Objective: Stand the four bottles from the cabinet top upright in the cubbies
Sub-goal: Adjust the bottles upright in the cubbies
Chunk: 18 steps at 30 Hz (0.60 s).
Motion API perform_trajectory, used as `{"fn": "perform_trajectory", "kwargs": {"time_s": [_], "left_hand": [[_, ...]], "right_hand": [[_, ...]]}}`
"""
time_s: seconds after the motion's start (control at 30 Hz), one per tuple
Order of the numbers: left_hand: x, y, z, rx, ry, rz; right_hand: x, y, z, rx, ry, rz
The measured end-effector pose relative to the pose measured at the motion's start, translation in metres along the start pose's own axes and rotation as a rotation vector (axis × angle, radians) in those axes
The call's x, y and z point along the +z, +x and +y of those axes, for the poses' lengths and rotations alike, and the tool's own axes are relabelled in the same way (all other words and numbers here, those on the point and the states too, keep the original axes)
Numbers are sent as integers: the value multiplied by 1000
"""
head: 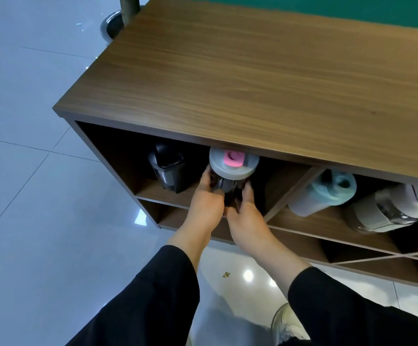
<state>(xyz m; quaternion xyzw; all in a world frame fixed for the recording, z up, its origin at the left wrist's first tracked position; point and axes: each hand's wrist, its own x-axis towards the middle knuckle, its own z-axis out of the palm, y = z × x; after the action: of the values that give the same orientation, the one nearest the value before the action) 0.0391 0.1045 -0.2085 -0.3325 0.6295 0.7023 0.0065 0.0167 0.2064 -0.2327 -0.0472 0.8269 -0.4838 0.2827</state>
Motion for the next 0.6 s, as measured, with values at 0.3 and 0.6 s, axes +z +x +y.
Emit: {"fn": "perform_trajectory", "kwargs": {"time_s": [0.3,0.6], "left_hand": [[3,-11,0,-124,-128,127],[-46,-5,0,-55,-305,668]], "right_hand": [[-8,-17,-1,89,-11,-36],[49,-9,-25,-77,-18,-217]]}}
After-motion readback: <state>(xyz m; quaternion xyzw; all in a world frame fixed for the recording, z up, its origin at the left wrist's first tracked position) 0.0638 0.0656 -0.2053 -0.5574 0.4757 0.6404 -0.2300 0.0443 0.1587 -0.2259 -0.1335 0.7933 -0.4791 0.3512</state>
